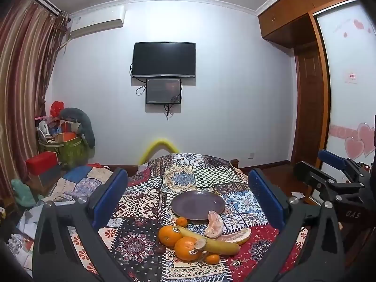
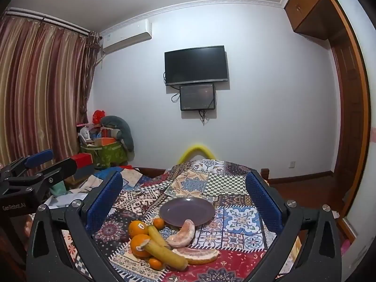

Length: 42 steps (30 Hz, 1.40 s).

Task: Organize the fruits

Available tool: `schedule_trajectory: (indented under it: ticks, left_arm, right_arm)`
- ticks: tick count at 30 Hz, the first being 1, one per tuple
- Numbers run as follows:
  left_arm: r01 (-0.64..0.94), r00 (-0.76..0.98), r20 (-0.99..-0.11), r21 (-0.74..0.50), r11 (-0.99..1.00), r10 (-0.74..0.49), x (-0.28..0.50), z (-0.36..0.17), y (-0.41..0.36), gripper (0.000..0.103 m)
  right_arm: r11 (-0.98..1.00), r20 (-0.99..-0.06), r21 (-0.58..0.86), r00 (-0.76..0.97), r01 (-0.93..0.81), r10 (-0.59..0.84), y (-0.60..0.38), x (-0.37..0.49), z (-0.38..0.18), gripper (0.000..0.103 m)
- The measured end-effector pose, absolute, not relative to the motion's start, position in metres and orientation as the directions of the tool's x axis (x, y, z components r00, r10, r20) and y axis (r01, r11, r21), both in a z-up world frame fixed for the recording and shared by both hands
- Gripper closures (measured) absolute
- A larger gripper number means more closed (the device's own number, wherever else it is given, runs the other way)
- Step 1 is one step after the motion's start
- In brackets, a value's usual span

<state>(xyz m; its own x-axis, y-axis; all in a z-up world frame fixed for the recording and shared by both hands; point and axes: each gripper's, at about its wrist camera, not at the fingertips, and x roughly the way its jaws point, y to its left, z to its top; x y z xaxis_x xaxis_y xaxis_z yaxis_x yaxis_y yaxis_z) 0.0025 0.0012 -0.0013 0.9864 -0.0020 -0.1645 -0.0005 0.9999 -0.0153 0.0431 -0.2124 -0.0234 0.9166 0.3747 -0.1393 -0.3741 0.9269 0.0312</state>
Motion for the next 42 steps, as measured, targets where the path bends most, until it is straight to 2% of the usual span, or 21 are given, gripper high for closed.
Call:
schedule_trajectory:
  ticks: [42]
  left_arm:
    - [-0.011, 0.988, -0.154, 0.007, 1.0, 0.012, 0.005, -0.002, -0.008, 0.0]
  right_arm:
    - [0.922, -0.145, 0.045, 0.911, -0.384, 0.386, -0.215, 0.047, -0.029, 0.0]
